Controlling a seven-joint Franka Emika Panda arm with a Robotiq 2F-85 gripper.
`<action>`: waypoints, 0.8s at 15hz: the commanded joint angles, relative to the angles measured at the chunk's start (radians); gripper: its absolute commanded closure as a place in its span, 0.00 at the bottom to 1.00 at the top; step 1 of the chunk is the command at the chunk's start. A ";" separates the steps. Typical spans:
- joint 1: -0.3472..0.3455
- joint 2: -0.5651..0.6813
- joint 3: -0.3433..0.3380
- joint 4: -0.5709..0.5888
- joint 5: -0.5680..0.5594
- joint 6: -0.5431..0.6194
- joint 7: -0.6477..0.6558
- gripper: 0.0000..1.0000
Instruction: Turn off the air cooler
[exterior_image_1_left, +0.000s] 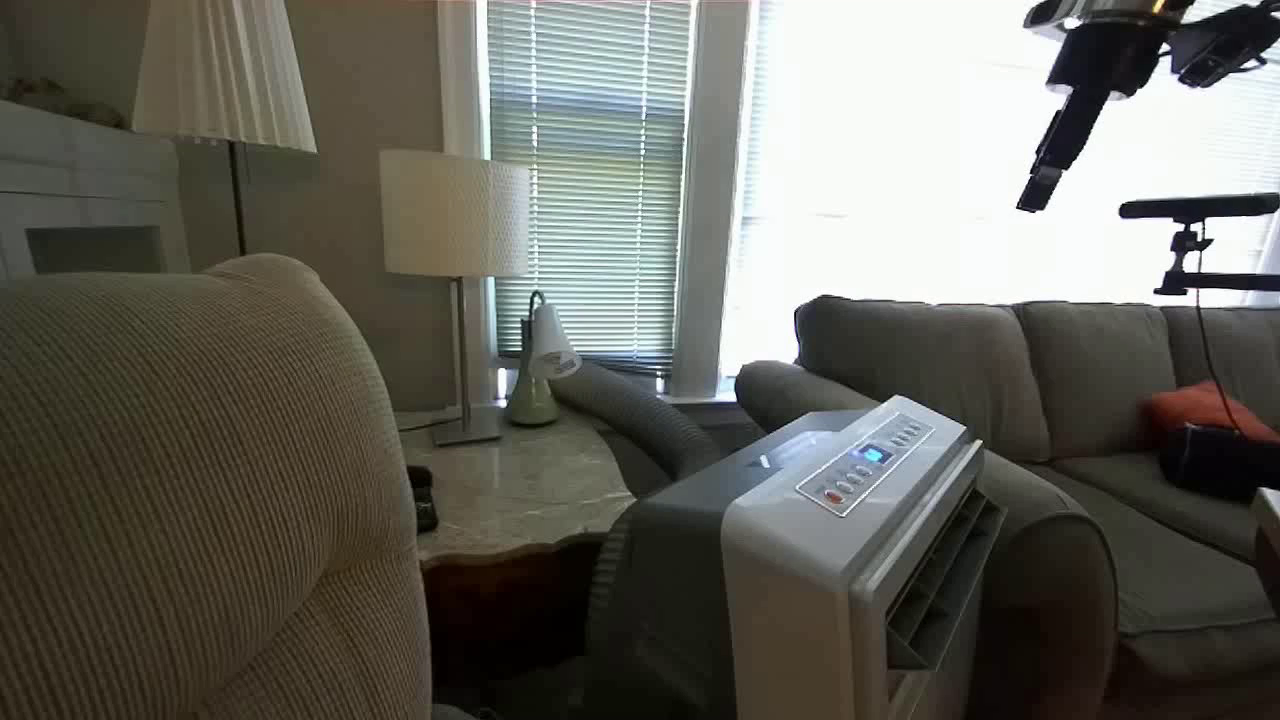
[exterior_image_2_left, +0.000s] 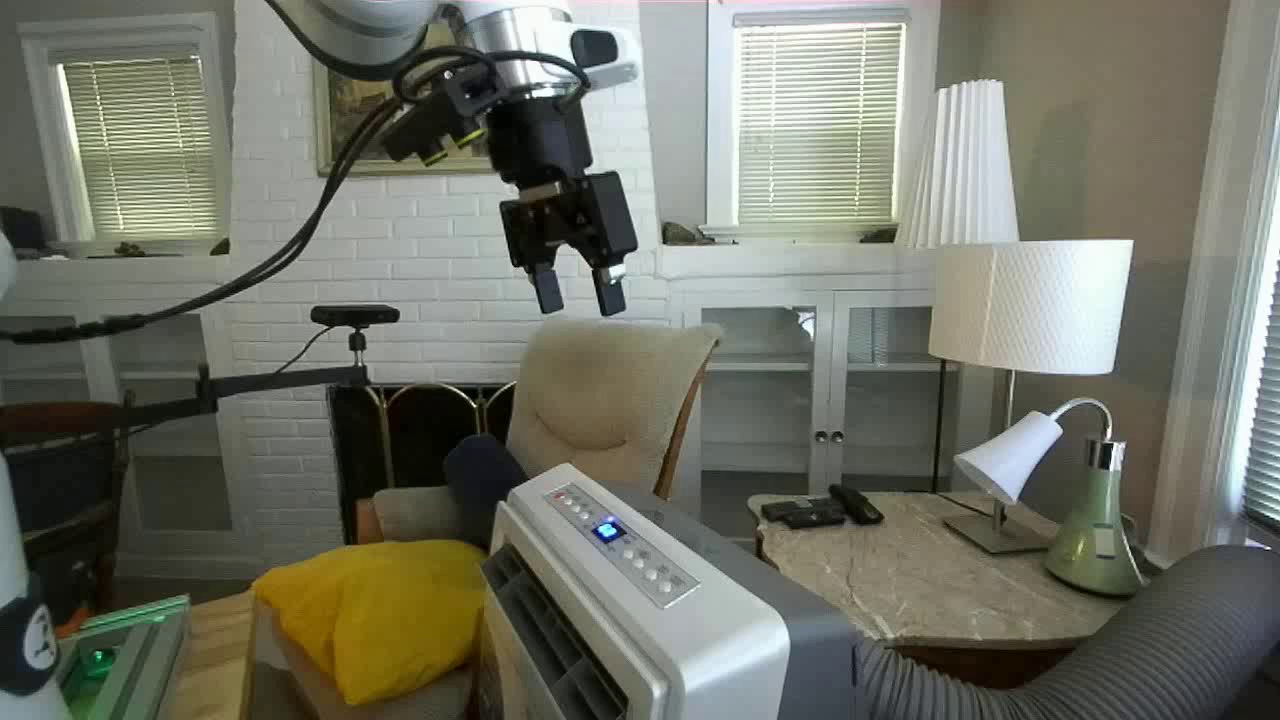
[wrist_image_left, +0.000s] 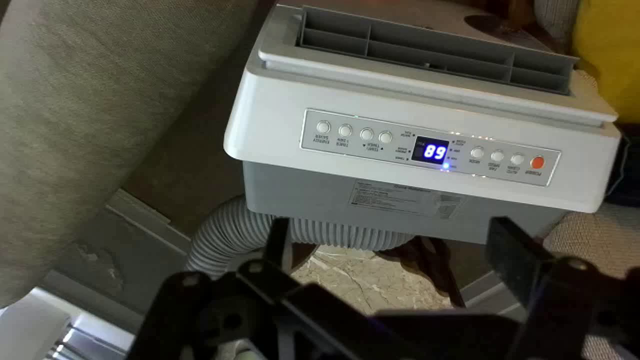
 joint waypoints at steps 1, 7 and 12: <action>-0.006 0.000 0.006 0.002 0.005 -0.003 -0.003 0.00; -0.001 0.004 0.012 0.001 0.008 -0.002 0.002 0.00; 0.043 0.018 0.072 -0.010 0.021 -0.004 0.033 0.00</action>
